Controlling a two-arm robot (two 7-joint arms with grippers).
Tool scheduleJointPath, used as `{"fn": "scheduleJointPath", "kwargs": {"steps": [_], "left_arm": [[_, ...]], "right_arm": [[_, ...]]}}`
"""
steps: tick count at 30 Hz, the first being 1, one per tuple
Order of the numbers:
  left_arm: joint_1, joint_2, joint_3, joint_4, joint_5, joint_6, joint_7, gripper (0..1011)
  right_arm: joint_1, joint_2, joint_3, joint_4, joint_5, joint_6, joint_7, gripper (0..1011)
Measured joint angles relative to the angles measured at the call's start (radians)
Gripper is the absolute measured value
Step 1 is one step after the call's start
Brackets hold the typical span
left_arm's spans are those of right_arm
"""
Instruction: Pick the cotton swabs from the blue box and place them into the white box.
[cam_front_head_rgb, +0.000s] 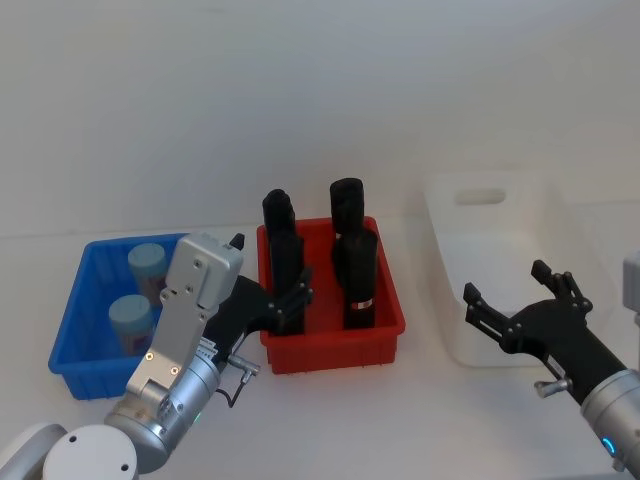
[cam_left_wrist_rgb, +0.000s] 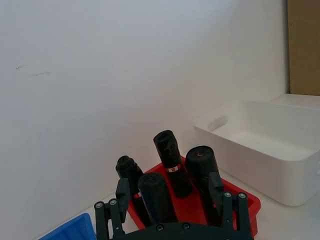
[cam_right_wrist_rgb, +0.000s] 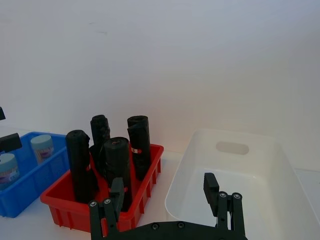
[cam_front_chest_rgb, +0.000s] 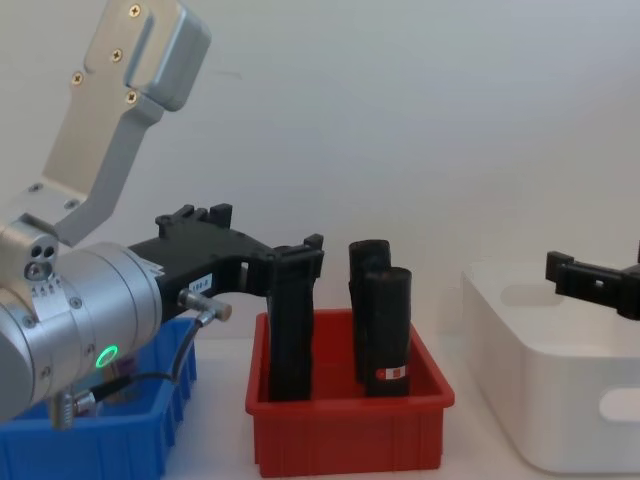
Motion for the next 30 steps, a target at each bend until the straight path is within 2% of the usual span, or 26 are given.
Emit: {"fn": "scheduleJointPath", "kwargs": {"steps": [30], "left_arm": [[0.0,0.0,0.0,0.0,0.0,0.0,0.0,999]], "right_arm": [[0.0,0.0,0.0,0.0,0.0,0.0,0.0,1002]]}}
